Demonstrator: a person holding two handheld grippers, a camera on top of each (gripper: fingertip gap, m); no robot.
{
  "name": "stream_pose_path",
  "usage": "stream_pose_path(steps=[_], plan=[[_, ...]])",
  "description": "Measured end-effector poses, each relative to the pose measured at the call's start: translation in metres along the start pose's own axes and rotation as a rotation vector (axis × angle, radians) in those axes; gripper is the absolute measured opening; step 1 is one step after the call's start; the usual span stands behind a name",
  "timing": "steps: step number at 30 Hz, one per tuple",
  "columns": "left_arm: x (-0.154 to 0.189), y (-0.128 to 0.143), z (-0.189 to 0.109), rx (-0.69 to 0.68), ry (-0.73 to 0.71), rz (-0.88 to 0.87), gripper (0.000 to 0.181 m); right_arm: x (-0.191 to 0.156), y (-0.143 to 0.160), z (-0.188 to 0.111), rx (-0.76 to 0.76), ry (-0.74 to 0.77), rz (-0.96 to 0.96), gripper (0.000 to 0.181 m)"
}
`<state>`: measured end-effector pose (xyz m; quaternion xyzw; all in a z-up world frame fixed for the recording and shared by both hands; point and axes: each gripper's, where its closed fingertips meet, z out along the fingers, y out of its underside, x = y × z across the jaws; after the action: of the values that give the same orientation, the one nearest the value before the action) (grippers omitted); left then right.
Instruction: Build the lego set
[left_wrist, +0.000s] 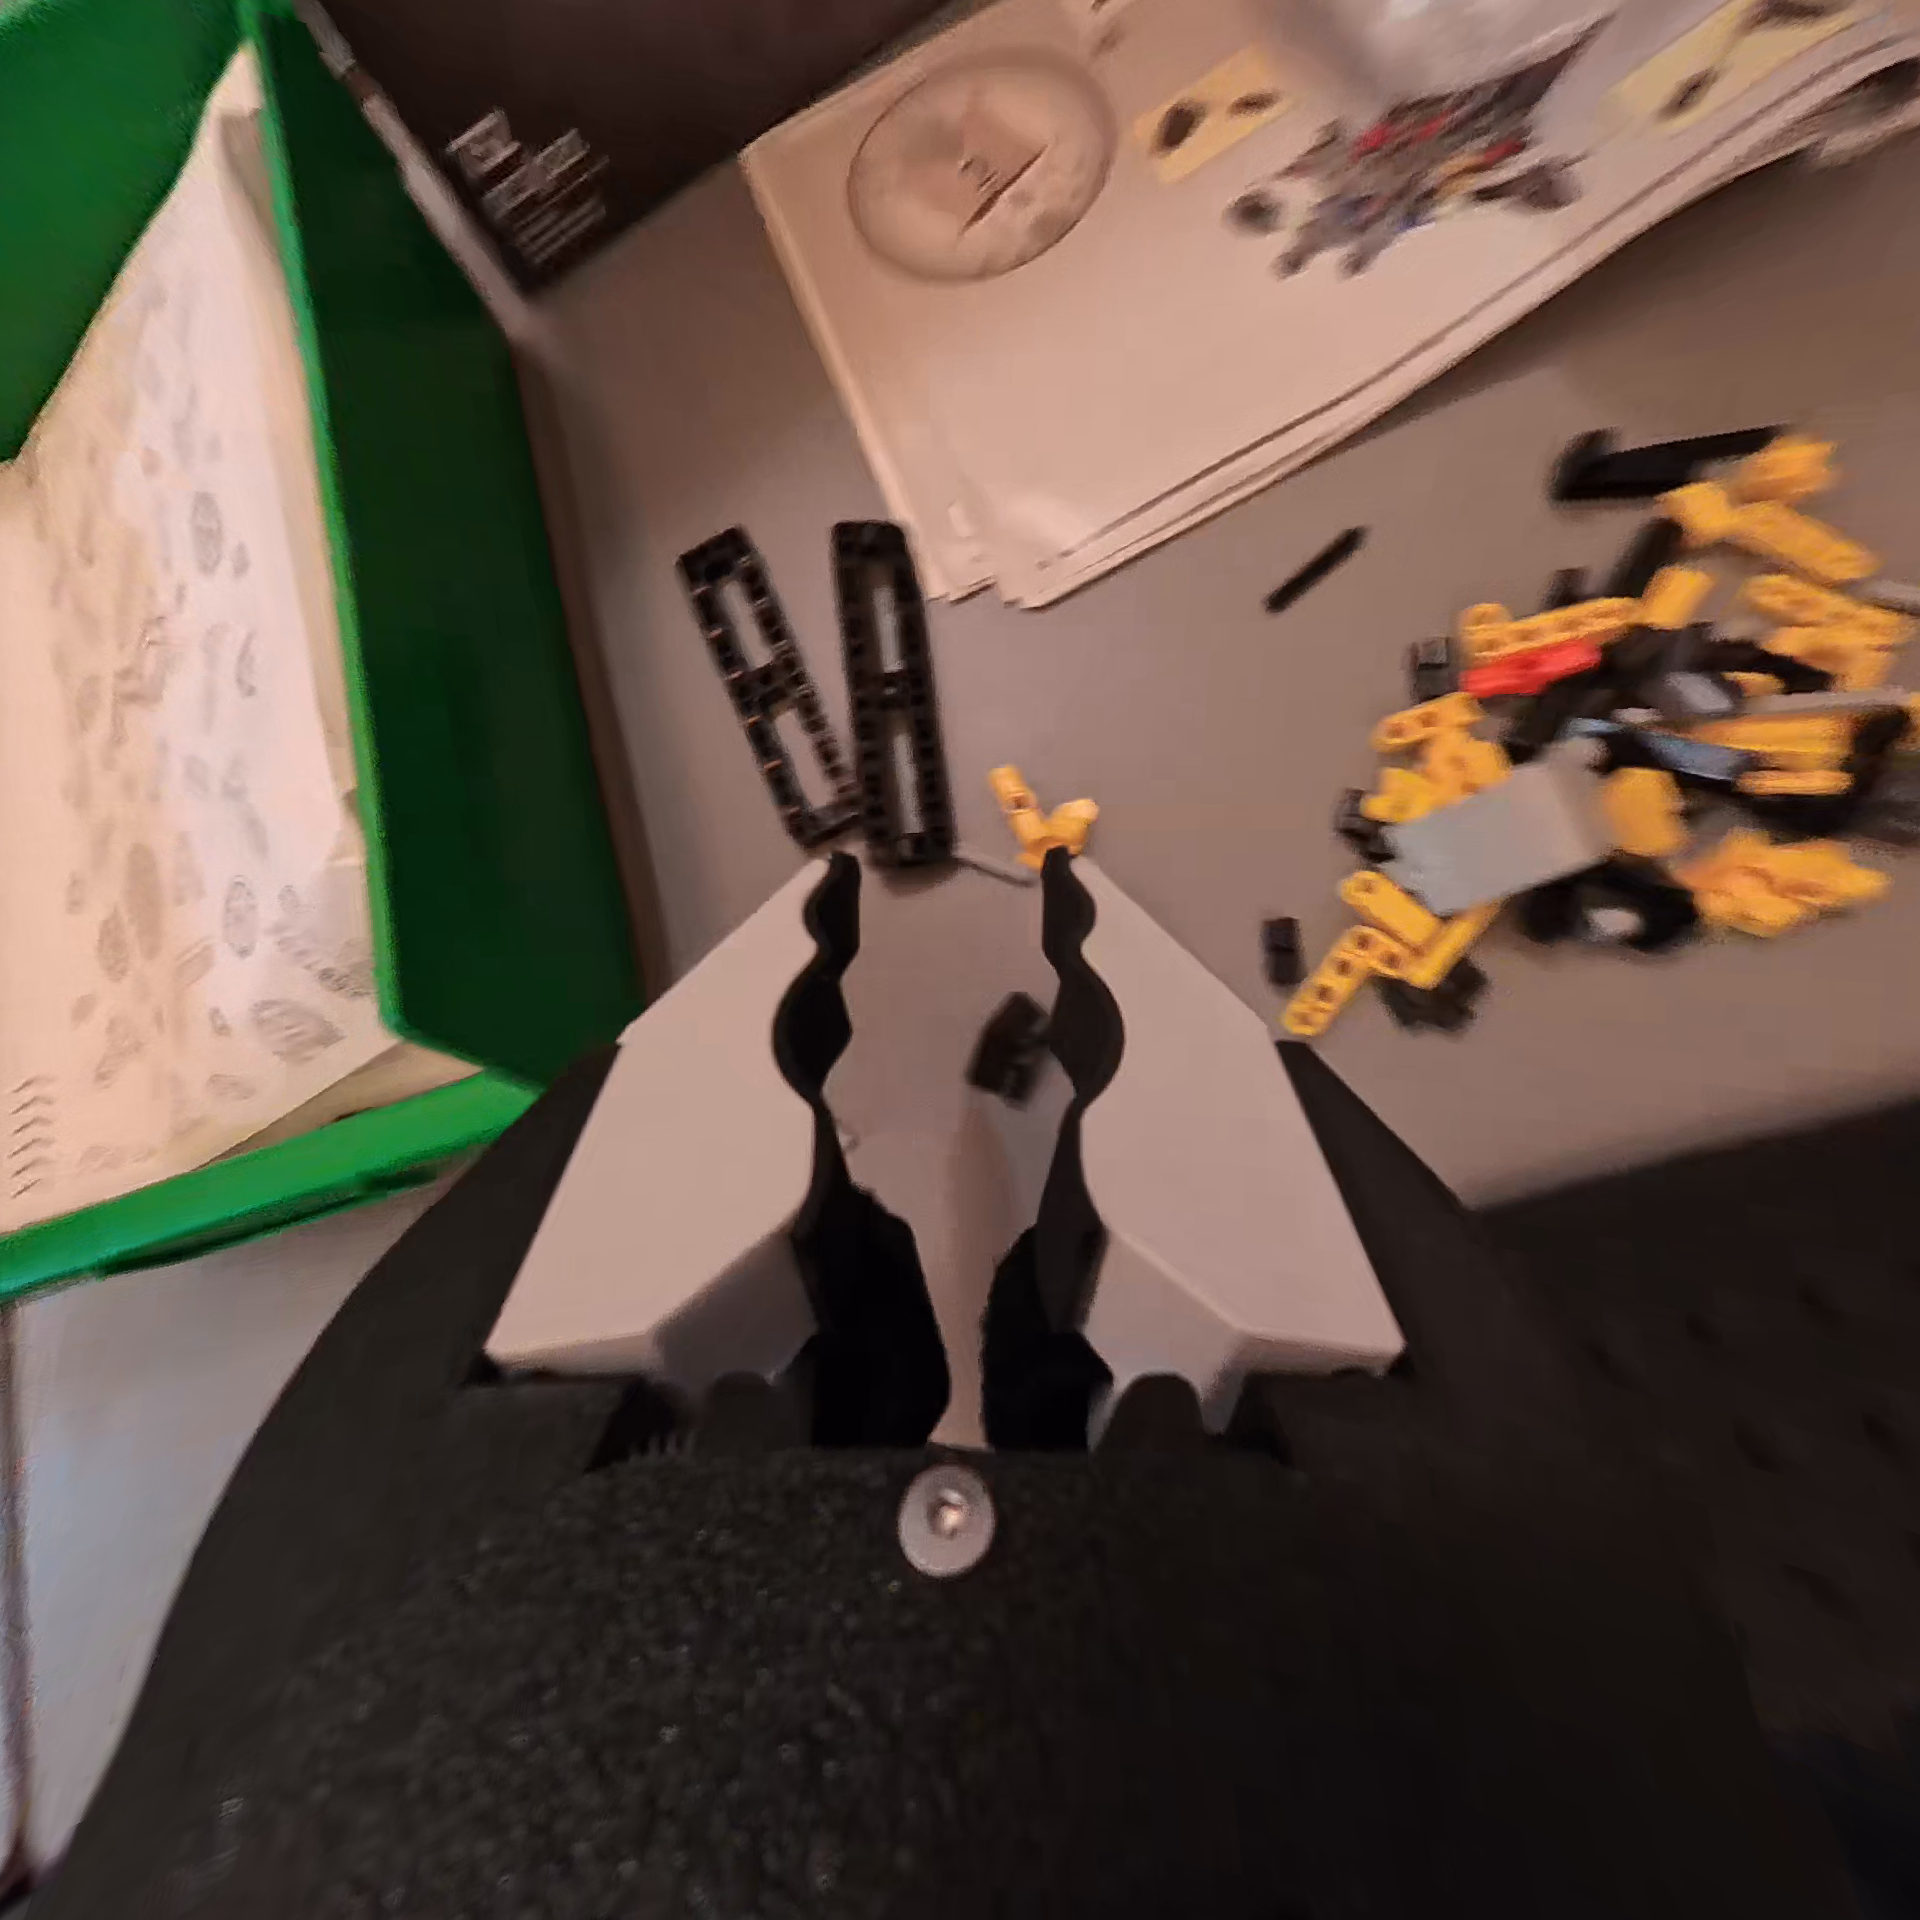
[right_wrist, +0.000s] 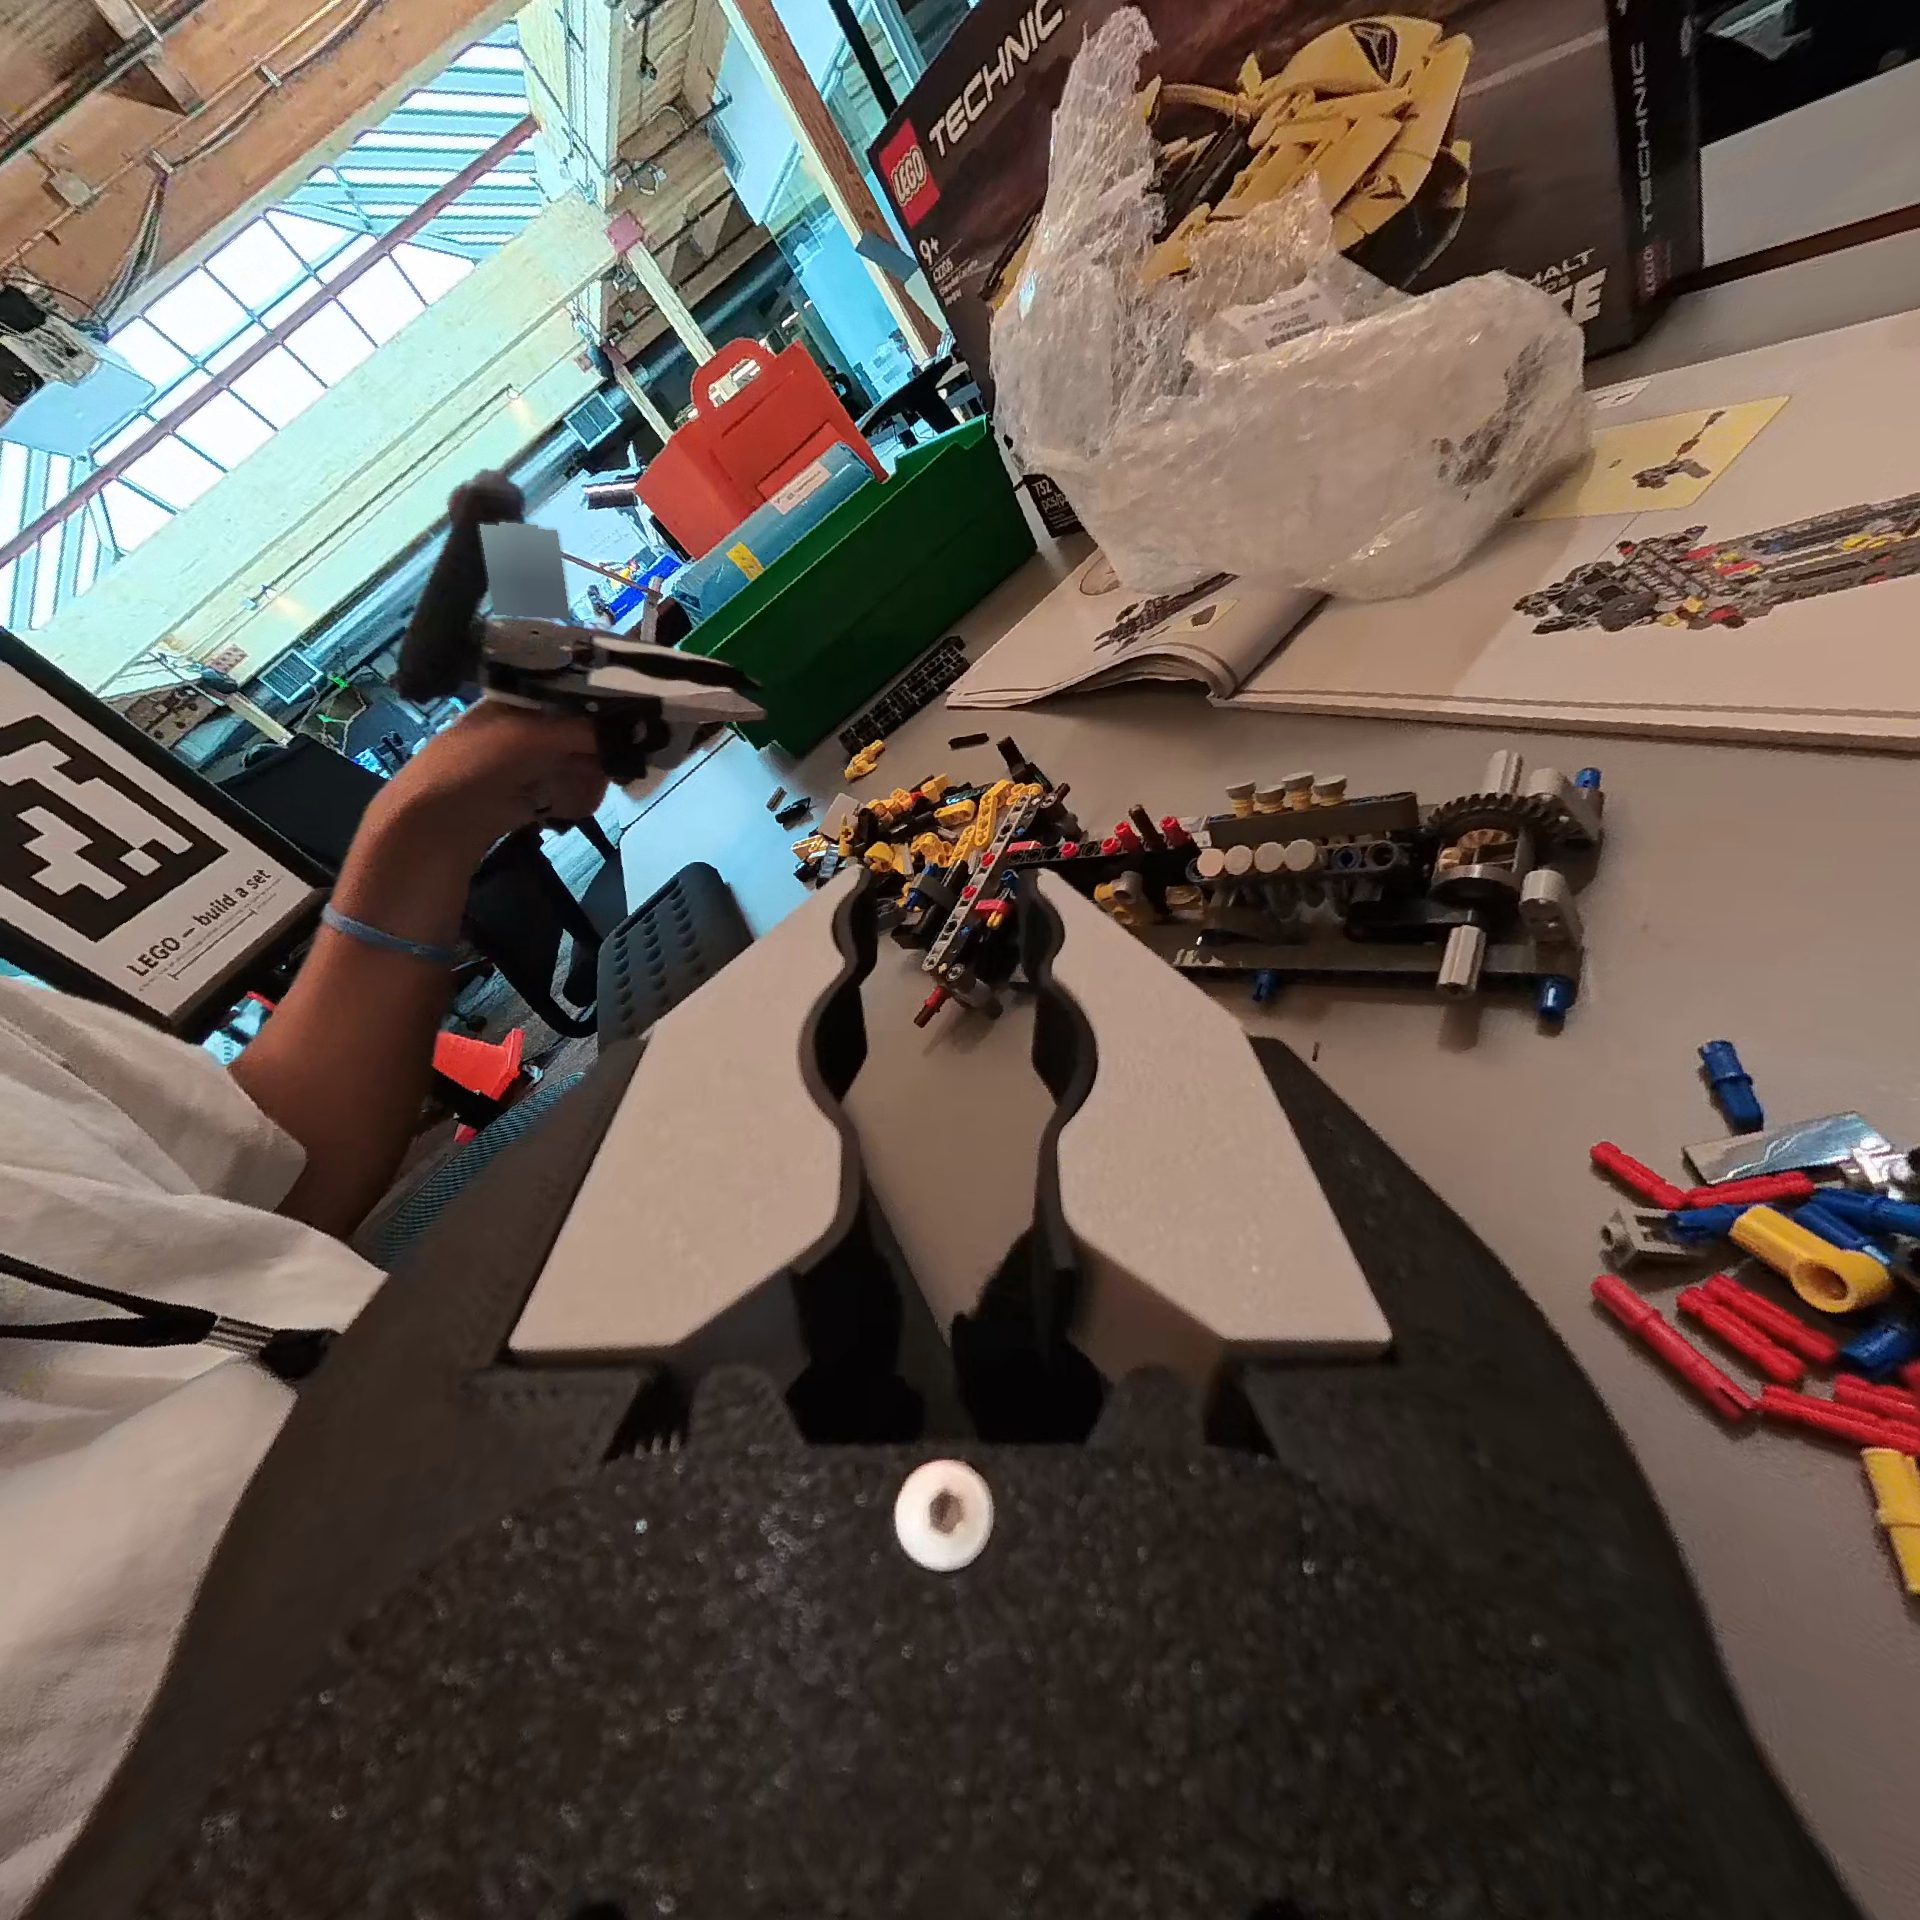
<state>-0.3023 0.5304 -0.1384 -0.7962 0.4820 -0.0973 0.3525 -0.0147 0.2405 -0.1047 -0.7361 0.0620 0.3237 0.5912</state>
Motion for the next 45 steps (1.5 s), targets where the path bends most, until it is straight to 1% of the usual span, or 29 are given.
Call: stream_pose_path(steps=[2, 4, 7, 9, 12, 15, 16, 17, 19, 20, 22, 25, 27, 29, 30, 31, 33, 34, 36, 37, 38, 39, 40, 42, 43, 45], plan=[[0.030, -0.006, -0.006, 0.059, 0.132, 0.040, 0.034, 0.000, 0.000, 0.001, -0.002, 0.007, -0.010, 0.025], [0.058, -0.014, 0.000, 0.096, 0.227, 0.138, 0.034, 0.000, 0.000, 0.003, -0.010, 0.011, -0.016, 0.025], [0.078, -0.029, 0.027, 0.108, 0.261, 0.322, 0.033, 0.001, 0.002, 0.005, -0.025, 0.011, -0.017, 0.025], [0.091, -0.038, 0.047, 0.085, 0.342, 0.396, 0.033, 0.001, 0.003, 0.005, -0.027, 0.016, -0.022, 0.025], [0.101, -0.041, 0.073, 0.027, 0.434, 0.507, 0.033, 0.000, 0.001, 0.002, -0.011, 0.020, -0.028, 0.025], [0.100, -0.038, 0.093, -0.047, 0.469, 0.541, 0.032, 0.002, -0.002, -0.001, 0.013, 0.026, -0.021, 0.025], [0.099, -0.037, 0.097, -0.064, 0.473, 0.550, 0.030, 0.002, -0.003, -0.002, 0.020, 0.026, -0.018, 0.025], [0.100, -0.037, 0.100, -0.071, 0.479, 0.558, 0.023, 0.002, -0.004, -0.002, 0.023, 0.026, -0.015, 0.025], [0.100, -0.038, 0.101, -0.071, 0.479, 0.566, 0.006, 0.003, -0.003, -0.001, 0.019, 0.025, -0.010, 0.025], [0.097, -0.035, 0.101, -0.086, 0.462, 0.579, 0.003, 0.003, -0.003, 0.000, 0.013, 0.025, -0.010, 0.025], [0.089, -0.024, 0.093, -0.122, 0.447, 0.596, 0.002, 0.003, -0.001, 0.001, -0.001, 0.025, -0.014, 0.025], [0.076, -0.008, 0.078, -0.148, 0.451, 0.546, 0.002, 0.002, 0.002, 0.004, -0.021, 0.030, -0.024, 0.025], [0.069, 0.001, 0.074, -0.156, 0.437, 0.534, 0.002, 0.002, 0.006, 0.008, -0.048, 0.038, -0.033, 0.025], [0.070, 0.004, 0.074, -0.142, 0.432, 0.515, 0.005, 0.000, 0.009, 0.016, -0.074, 0.045, -0.064, 0.025], [0.072, 0.003, 0.073, -0.133, 0.430, 0.504, 0.013, -0.001, 0.009, 0.020, -0.083, 0.046, -0.089, 0.026], [0.072, 0.000, 0.073, -0.121, 0.414, 0.494, 0.021, -0.001, 0.008, 0.025, -0.091, 0.054, -0.126, 0.027], [0.072, -0.011, 0.067, -0.077, 0.372, 0.471, 0.027, 0.002, 0.005, 0.037, -0.106, 0.086, -0.225, 0.031], [0.077, -0.019, 0.060, -0.035, 0.368, 0.461, 0.028, 0.007, 0.007, 0.042, -0.149, 0.111, -0.289, 0.036], [0.103, -0.039, 0.042, 0.092, 0.404, 0.448, 0.028, 0.024, 0.013, 0.043, -0.326, 0.205, -0.408, 0.037], [0.121, -0.047, 0.033, 0.150, 0.440, 0.438, 0.028, 0.034, 0.014, 0.039, -0.419, 0.254, -0.442, 0.037], [0.143, -0.051, 0.025, 0.185, 0.489, 0.435, 0.031, 0.042, 0.010, 0.036, -0.462, 0.278, -0.480, 0.041], [0.165, -0.049, 0.019, 0.192, 0.536, 0.463, 0.035, 0.049, 0.004, 0.034, -0.483, 0.293, -0.502, 0.040], [0.181, -0.043, 0.017, 0.183, 0.552, 0.522, 0.038, 0.054, 0.000, 0.035, -0.514, 0.279, -0.507, 0.042], [0.201, -0.032, 0.024, 0.147, 0.525, 0.662, 0.042, 0.048, -0.001, 0.046, -0.557, 0.176, -0.480, 0.046], [0.206, -0.030, 0.030, 0.132, 0.510, 0.720, 0.040, 0.044, 0.000, 0.056, -0.572, 0.130, -0.482, 0.046], [0.216, -0.031, 0.042, 0.119, 0.529, 0.809, 0.030, 0.040, 0.007, 0.075, -0.620, 0.085, -0.541, 0.046]])
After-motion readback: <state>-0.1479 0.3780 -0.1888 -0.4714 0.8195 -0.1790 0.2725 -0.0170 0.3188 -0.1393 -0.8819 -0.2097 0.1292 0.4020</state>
